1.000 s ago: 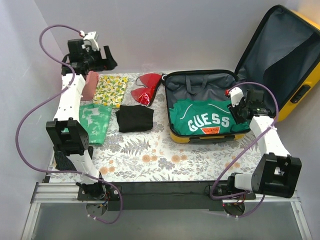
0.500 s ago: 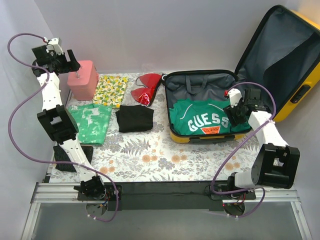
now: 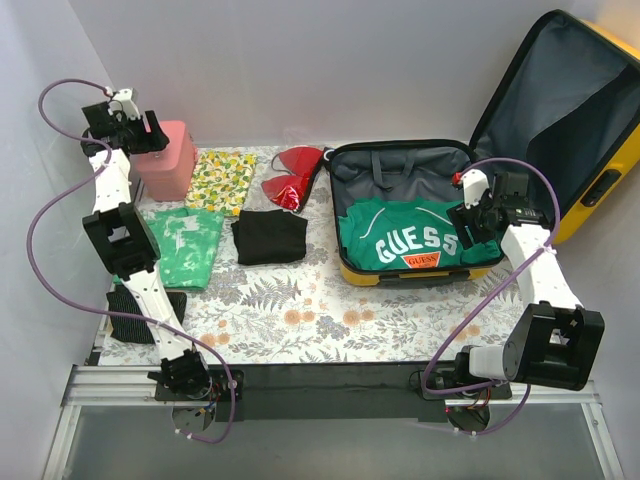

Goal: Pack the luggage

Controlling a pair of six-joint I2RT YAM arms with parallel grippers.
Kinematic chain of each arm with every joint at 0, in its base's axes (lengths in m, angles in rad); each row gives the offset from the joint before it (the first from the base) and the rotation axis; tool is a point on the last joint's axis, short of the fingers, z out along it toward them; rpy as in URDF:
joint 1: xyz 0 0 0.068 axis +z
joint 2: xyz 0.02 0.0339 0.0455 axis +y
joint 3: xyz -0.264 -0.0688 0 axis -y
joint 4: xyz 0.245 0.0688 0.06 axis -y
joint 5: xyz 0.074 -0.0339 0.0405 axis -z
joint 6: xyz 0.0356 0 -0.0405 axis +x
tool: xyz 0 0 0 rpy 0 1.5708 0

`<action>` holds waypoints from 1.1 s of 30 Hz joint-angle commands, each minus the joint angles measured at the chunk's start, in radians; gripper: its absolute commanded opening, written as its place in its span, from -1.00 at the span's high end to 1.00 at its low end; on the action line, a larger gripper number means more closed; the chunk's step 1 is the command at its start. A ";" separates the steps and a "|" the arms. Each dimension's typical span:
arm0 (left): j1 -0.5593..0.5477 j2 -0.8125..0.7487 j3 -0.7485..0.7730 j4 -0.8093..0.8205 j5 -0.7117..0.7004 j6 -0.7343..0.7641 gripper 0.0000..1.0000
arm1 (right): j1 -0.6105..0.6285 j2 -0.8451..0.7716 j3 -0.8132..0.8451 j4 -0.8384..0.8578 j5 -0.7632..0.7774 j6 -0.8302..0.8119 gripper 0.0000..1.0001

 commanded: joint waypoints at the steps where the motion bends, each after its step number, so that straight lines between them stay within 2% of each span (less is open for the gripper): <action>1: 0.002 0.003 0.033 0.015 -0.008 0.008 -0.34 | 0.002 -0.020 0.062 -0.011 -0.027 0.024 -0.61; 5: 0.002 0.028 0.033 0.012 -0.025 0.013 -0.19 | 0.002 -0.020 0.083 -0.019 -0.044 0.037 -0.68; 8: 0.003 0.037 0.037 0.019 -0.020 0.013 0.09 | 0.002 -0.025 0.093 -0.023 -0.064 0.044 -0.68; 11: 0.003 0.037 0.050 0.047 0.001 -0.014 0.58 | 0.002 -0.038 0.102 -0.031 -0.087 0.051 -0.69; 13: 0.000 0.038 0.077 0.068 0.027 -0.036 1.00 | 0.002 -0.042 0.108 -0.034 -0.112 0.059 -0.69; 19: -0.012 0.008 0.169 0.191 0.072 -0.122 1.00 | 0.002 -0.075 0.128 -0.037 -0.149 0.070 -0.70; 24: -0.070 -0.073 0.168 0.340 0.138 -0.145 1.00 | 0.002 -0.107 0.139 -0.034 -0.205 0.097 -0.72; 29: -0.204 -0.196 0.088 0.449 0.204 -0.136 1.00 | 0.002 -0.130 0.163 -0.031 -0.262 0.143 -0.77; 33: -0.354 -0.265 0.025 0.541 0.245 -0.137 1.00 | 0.002 -0.143 0.172 -0.036 -0.276 0.178 -0.82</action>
